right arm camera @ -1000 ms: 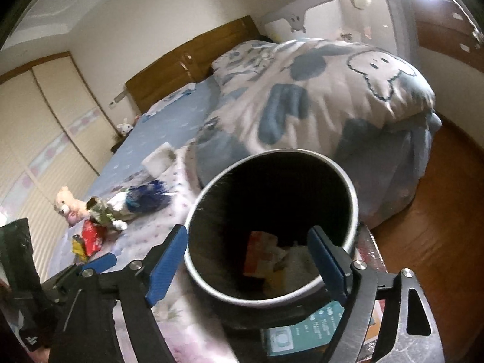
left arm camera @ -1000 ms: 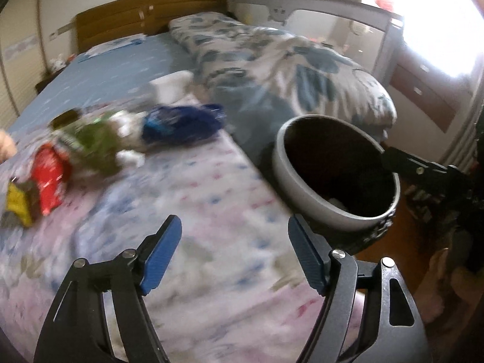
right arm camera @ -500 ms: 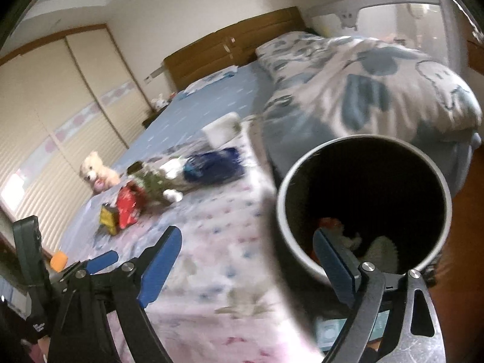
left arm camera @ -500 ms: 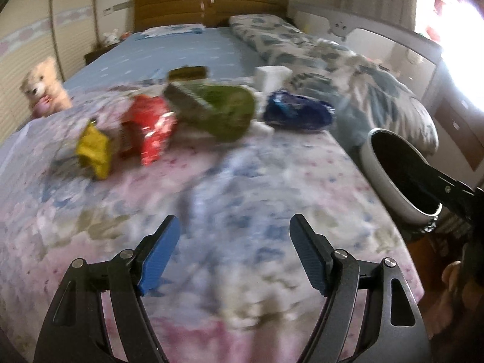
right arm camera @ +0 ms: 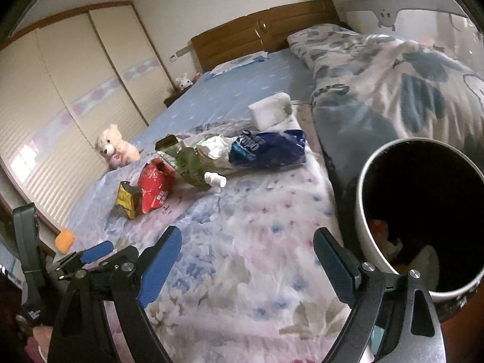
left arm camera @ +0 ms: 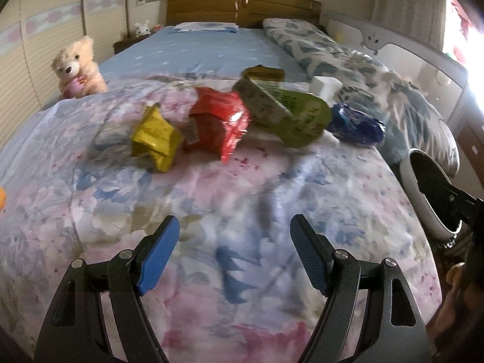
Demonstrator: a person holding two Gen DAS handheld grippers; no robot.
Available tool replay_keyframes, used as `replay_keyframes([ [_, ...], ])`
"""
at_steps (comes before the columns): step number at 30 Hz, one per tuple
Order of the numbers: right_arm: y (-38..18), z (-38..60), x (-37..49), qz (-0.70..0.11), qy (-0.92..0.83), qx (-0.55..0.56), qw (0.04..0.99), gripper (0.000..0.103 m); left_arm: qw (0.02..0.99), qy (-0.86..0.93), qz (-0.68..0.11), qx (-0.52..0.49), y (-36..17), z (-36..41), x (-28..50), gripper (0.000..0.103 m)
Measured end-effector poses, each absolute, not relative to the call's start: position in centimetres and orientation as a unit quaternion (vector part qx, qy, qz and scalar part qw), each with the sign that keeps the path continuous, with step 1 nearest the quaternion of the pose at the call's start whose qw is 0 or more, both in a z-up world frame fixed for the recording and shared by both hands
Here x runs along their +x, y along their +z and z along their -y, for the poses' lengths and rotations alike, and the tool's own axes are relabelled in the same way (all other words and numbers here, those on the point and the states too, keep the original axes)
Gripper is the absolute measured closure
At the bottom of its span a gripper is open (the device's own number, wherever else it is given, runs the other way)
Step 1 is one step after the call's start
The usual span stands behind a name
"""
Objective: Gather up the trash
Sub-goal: 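Move left gripper to the yellow snack packet while right approaches red snack bag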
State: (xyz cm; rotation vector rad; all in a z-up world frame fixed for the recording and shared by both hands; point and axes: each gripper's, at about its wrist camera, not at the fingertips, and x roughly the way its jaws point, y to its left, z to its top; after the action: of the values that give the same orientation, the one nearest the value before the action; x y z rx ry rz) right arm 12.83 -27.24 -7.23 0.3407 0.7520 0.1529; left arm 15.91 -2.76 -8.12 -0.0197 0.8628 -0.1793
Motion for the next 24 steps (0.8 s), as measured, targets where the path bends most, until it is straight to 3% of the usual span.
replay_keyframes([
  [24,-9.2,20.8,18.5,-0.393,0.142,0.183,0.89,0.013,0.892,-0.034,-0.446,-0.072,-9.7,-5.2,23.8,0.025],
])
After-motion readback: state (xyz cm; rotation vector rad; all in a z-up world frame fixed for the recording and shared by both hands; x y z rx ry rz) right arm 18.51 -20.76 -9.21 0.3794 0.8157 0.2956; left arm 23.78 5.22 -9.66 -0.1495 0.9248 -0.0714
